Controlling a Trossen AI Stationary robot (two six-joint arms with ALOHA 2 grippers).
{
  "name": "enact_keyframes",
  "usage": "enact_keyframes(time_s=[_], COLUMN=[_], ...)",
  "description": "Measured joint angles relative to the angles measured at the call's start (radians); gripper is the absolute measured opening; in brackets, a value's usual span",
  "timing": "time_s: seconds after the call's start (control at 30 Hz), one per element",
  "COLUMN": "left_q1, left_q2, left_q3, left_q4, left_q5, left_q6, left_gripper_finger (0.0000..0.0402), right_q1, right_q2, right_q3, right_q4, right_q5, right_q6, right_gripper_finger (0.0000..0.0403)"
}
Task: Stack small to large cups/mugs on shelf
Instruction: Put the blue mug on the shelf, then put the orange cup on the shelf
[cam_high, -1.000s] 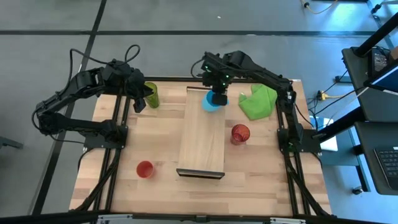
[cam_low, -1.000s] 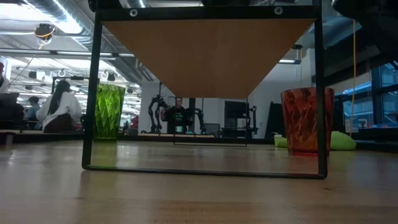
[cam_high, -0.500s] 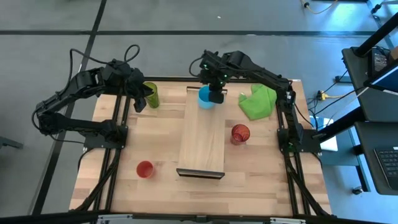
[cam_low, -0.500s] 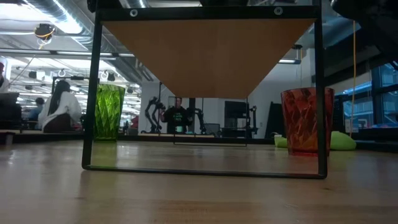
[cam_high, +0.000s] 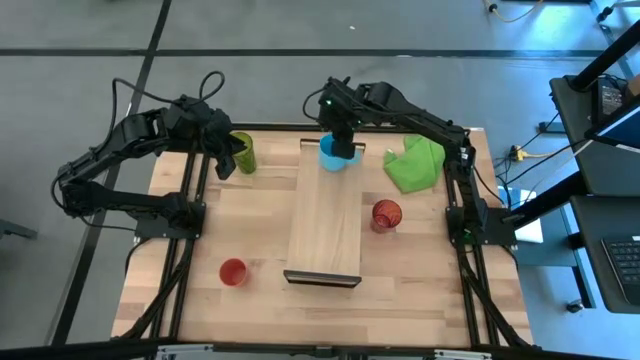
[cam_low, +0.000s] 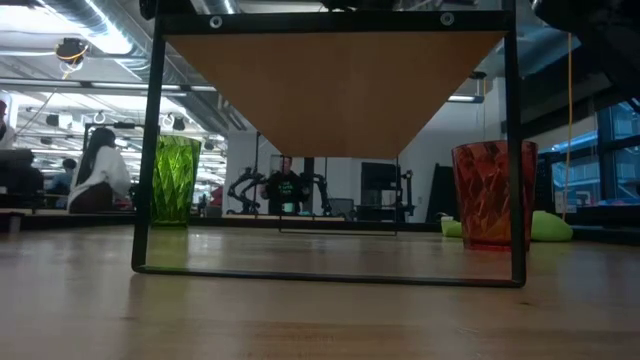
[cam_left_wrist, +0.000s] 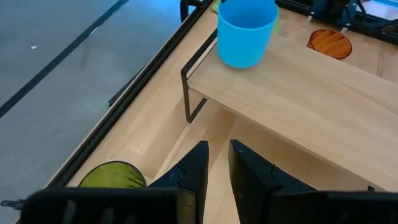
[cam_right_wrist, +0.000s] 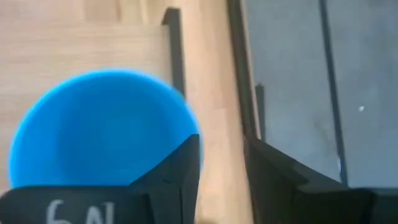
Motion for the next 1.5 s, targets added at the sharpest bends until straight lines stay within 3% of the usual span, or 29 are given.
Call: enact_keyframes(time_s=[0.4, 0.63, 0.73, 0.9, 1.07, 1.27, 1.37, 1.5], left_q1=[0.000, -0.005, -0.020, -0.012, 0.036, -0.020, -0.077, -0.153], left_q2=[0.000, 0.000, -0.001, -0.036, -0.085, -0.188, -0.258, -0.360], left_q3=[0.000, -0.008, -0.045, -0.173, -0.317, -0.380, -0.377, -0.376], left_q4=[-0.003, -0.001, 0.029, 0.110, 0.139, -0.102, -0.248, -0.300], left_q5=[0.000, 0.009, 0.010, 0.037, 0.251, 0.358, 0.360, 0.377], left_q6=[0.001, 0.005, 0.040, 0.095, 0.081, -0.027, -0.134, -0.323], left_gripper_finger=[0.0057, 0.0057, 0.0057, 0.0057, 0.0057, 0.0057, 0.0057, 0.0057], right_q1=[0.030, 0.086, 0.113, 0.137, 0.207, 0.365, 0.419, 0.444], right_q2=[-0.076, -0.234, -0.337, -0.541, -0.759, -0.894, -0.901, -0.895], right_q3=[0.012, 0.006, -0.095, -0.371, -0.648, -0.879, -0.931, -0.967], right_q4=[0.014, -0.255, -0.216, -0.201, -0.164, 0.022, 0.073, 0.112], right_q5=[-0.077, -0.059, -0.125, -0.101, -0.125, -0.141, -0.132, -0.082], right_q6=[0.193, 0.453, 0.529, 0.699, 0.937, 1.185, 1.232, 1.236], right_gripper_finger=[0.0126, 0.0126, 0.0126, 0.0110, 0.0092, 0.0096, 0.0105, 0.0119])
